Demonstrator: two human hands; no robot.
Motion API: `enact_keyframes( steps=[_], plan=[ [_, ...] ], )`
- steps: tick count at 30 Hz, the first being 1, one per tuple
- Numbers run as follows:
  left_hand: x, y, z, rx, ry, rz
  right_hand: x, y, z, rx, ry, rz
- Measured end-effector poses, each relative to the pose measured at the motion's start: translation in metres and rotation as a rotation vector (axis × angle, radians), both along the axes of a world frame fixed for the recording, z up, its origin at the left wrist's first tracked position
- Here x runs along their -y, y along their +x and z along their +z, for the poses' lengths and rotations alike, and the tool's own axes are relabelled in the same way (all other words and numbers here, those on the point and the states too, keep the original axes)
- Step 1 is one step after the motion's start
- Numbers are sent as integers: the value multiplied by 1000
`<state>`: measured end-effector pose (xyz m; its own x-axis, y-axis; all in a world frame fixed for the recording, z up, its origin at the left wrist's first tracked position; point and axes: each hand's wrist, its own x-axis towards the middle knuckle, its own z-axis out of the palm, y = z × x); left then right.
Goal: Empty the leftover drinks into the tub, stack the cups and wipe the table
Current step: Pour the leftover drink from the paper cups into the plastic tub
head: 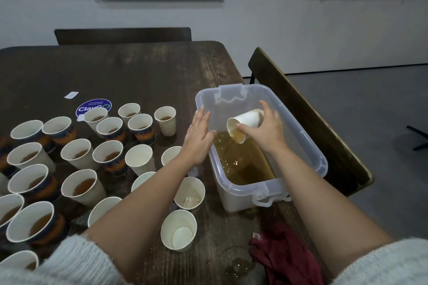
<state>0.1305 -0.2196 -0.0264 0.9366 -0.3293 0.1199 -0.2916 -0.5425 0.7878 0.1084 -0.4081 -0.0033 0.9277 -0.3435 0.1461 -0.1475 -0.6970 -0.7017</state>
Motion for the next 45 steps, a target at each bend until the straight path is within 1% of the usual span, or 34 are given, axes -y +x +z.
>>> enact_keyframes(
  steps=[15, 25, 28, 31, 32, 36, 39, 45],
  plan=[
    [0, 0, -1, -8, -4, 5, 0, 1, -3, 33, -76, -11],
    [1, -1, 0, 3, -18, 5, -1, -1, -2, 81, -79, -1],
    [-1, 0, 1, 9, 4, -8, -2, -1, -1, 89, 6, -23],
    [-6, 3, 5, 28, 65, -28, -8, 0, 5, 102, 167, -35],
    [-9, 3, 8, 20, 58, -32, -12, 0, 8, 110, 229, -34],
    [-25, 6, 25, -27, -163, -14, -35, 7, 26, 136, 444, 5],
    [-44, 14, 39, 55, -194, 22, -59, 19, 43, 108, 515, 77],
    [-92, 32, 75, 205, -297, 89, -122, 47, 74, -88, 715, 272]
  ],
)
